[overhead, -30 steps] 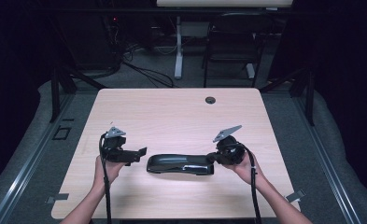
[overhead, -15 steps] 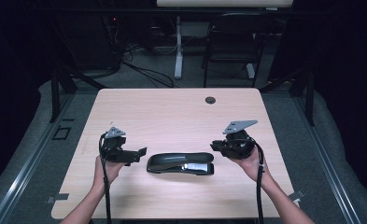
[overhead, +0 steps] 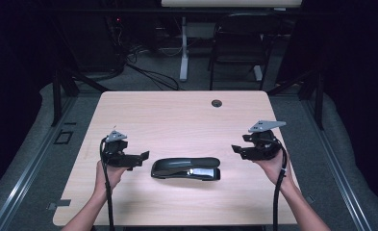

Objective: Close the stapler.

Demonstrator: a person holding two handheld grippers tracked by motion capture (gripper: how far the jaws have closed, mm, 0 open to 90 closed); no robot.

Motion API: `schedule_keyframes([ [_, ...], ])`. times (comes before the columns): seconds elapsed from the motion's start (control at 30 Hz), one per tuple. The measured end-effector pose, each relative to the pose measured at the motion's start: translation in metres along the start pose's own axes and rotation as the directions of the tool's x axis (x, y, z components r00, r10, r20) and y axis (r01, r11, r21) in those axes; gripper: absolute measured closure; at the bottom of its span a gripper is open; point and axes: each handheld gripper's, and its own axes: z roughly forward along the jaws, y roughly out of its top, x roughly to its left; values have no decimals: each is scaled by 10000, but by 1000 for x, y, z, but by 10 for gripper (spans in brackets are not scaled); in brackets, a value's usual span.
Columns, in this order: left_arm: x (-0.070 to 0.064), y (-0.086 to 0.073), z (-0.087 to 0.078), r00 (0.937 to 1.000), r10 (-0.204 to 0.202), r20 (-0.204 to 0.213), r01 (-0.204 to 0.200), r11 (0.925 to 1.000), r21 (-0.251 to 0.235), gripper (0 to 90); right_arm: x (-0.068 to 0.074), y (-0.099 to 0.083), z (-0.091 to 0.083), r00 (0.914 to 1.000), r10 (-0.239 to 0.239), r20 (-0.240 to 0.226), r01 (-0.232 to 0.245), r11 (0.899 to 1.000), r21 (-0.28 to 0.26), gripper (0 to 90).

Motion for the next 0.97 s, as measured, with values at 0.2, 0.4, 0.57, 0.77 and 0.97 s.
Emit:
schedule_keyframes([
  [0.2,2,0,0,10000,-43,-9,43,10000,61,2,-16,-12,-2,9979,373,528,-385,9990,216,197],
  [0.4,7,0,1,9999,-110,-55,111,9999,39,3,-32,-24,2,9935,731,878,-790,9947,657,144],
  [0.57,10,0,2,9999,-165,-29,166,9998,123,2,-44,-33,11,9901,917,1064,-1036,9882,1124,101],
  [0.77,11,1,0,9998,-176,-44,176,9998,-70,2,-56,-51,32,9895,1094,939,-1284,9652,2279,0],
  [0.97,16,1,2,9997,-213,-107,213,9998,-31,2,-65,-68,51,9898,1177,800,-1380,9306,3390,0],
])
